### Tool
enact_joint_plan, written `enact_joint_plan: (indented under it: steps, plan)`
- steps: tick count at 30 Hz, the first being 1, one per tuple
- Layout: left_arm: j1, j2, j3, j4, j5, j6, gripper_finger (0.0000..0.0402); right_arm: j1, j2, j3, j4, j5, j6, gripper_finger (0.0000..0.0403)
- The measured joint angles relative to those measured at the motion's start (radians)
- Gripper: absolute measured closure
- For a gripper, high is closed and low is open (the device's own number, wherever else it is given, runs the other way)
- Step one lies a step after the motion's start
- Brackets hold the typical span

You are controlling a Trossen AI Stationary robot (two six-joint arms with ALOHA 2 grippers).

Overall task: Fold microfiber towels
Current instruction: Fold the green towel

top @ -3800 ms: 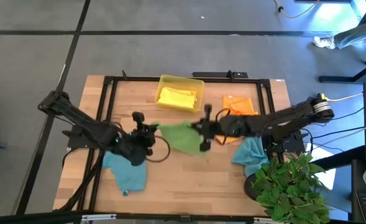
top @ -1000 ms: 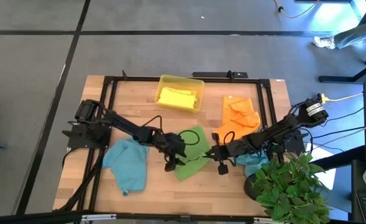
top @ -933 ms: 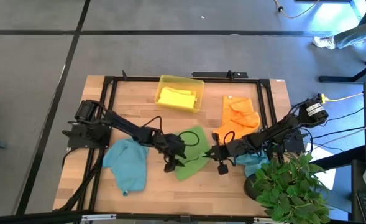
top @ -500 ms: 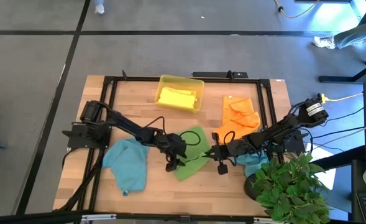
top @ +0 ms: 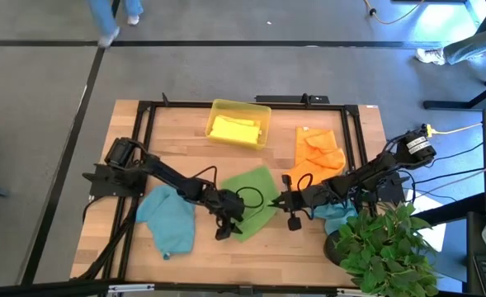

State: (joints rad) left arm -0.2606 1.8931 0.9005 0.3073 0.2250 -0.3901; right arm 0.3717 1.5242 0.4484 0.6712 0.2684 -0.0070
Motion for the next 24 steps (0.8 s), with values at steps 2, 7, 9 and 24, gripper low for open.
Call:
enact_joint_plan:
  steps: [2,7,9,24]
  plan:
    - [-0.007,0.0,0.0,0.0,-0.025,-0.002,0.0195,0.0,0.0,0.0,0.007,0.0,0.002,0.0402]
    - [-0.009,0.0,0.0,-0.005,-0.059,-0.042,0.0195,0.0,0.0,0.0,0.014,0.002,0.002,0.0402]
    - [-0.009,0.0,0.0,-0.006,-0.059,-0.048,0.0195,0.0,0.0,0.0,0.014,0.002,0.003,0.0402]
    - [-0.008,0.048,0.003,0.005,-0.089,-0.1,0.0259,0.0,0.0,0.0,0.014,0.014,0.003,0.0402]
